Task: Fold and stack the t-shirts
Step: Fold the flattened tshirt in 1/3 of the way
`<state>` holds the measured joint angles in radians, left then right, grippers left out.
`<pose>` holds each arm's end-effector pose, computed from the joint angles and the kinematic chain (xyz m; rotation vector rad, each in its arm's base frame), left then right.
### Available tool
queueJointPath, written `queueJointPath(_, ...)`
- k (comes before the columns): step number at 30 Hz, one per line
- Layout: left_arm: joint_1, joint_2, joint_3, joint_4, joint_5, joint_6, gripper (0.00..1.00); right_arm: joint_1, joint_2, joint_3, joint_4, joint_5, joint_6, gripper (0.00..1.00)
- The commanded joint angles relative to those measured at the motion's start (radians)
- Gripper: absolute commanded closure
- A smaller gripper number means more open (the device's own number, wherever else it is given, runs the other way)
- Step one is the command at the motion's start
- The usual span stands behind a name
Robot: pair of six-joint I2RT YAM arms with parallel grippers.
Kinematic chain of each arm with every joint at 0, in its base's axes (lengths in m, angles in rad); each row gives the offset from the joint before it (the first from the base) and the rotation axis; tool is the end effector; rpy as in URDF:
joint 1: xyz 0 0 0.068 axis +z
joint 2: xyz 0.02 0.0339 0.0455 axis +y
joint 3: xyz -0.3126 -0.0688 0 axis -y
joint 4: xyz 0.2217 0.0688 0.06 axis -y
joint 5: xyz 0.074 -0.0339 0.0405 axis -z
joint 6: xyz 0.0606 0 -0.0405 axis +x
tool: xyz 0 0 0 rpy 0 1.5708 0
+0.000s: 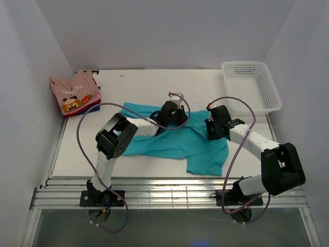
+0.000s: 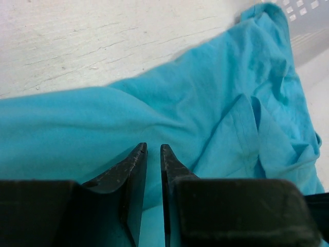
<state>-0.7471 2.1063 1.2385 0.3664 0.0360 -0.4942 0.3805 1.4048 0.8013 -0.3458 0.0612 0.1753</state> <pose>0.3555 -0.3323 0.1873 0.2967 2.1505 -0.7795 0.2458 0.0943 0.2360 -0.2338 2.5130 0.1481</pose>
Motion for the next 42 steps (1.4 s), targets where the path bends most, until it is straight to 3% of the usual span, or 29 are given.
queueJointPath(1,-0.017,-0.106,-0.014,0.005,-0.016,0.008,0.72,0.038,-0.076,-0.022,-0.044,0.023,0.065,0.92)
queueJointPath(5,-0.029,-0.123,-0.022,0.005,-0.021,0.014,0.72,0.075,-0.130,-0.045,-0.084,0.026,0.099,0.91)
queueJointPath(8,-0.041,-0.126,-0.024,0.005,-0.021,0.017,0.72,0.093,-0.167,-0.045,-0.082,0.061,0.098,0.72)
queueJointPath(14,-0.086,-0.114,-0.005,0.006,-0.021,0.017,0.73,0.095,-0.211,-0.019,-0.012,0.101,0.089,0.57)
queueJointPath(21,-0.143,-0.077,0.019,0.008,-0.053,0.032,0.73,0.093,-0.109,0.004,0.037,0.150,0.050,0.57)
queueJointPath(40,-0.147,-0.097,-0.023,0.008,-0.102,0.055,0.73,0.095,0.095,0.059,0.185,0.215,-0.026,0.59)
queueJointPath(42,-0.149,-0.101,-0.028,0.008,-0.105,0.055,0.73,0.095,0.100,0.058,0.192,0.218,-0.028,0.64)
